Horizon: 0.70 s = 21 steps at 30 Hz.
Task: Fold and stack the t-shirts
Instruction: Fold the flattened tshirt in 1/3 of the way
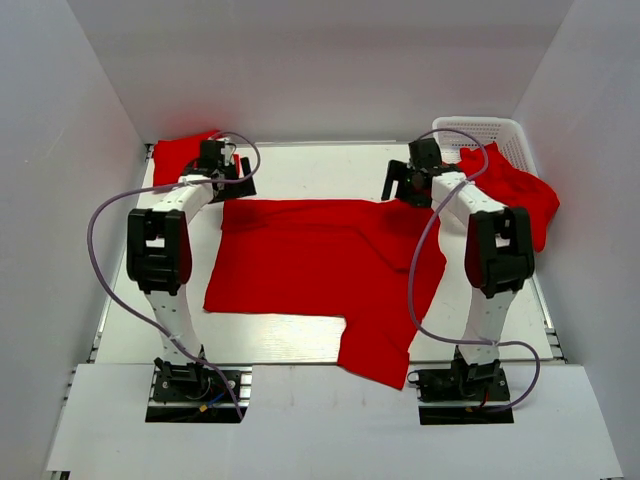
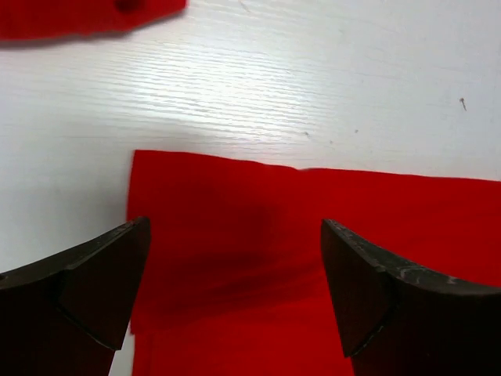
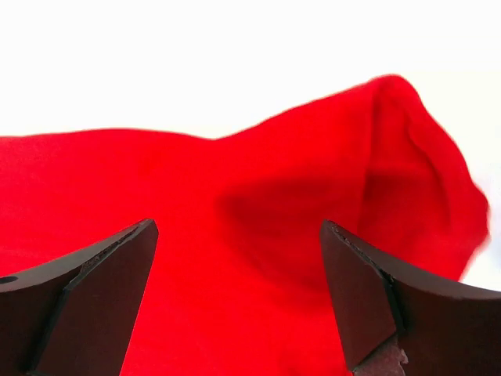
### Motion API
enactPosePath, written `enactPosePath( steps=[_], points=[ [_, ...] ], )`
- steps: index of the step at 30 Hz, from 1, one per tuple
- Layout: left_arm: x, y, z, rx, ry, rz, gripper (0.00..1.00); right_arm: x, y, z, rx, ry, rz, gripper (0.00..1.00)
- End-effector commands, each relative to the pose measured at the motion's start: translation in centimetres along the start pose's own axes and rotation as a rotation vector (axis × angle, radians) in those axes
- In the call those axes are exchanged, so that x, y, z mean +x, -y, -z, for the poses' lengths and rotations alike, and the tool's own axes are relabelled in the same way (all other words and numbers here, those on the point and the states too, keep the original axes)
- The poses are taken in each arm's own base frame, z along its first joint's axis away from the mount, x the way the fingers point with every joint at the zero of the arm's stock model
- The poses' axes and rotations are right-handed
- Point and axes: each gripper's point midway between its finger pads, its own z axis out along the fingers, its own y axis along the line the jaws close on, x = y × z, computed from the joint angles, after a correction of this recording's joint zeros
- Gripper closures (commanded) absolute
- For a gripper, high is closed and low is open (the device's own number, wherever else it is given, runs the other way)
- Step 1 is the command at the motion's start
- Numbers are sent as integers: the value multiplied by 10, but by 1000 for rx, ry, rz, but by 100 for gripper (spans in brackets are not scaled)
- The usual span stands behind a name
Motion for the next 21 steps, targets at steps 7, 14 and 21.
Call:
enactPosePath(
  steps=[7,14,21],
  points=[
    [43,3,-38,69,-123,21,1,-9,-3,-54,-8,-40,11,10],
    [54,-13,-61,14,-159,41,1,0,10,-101,44,-110,-9,10],
    [28,-12,-90,-2,-127,58,1,-32,15,-137,27,-68,-25,10]
  ],
)
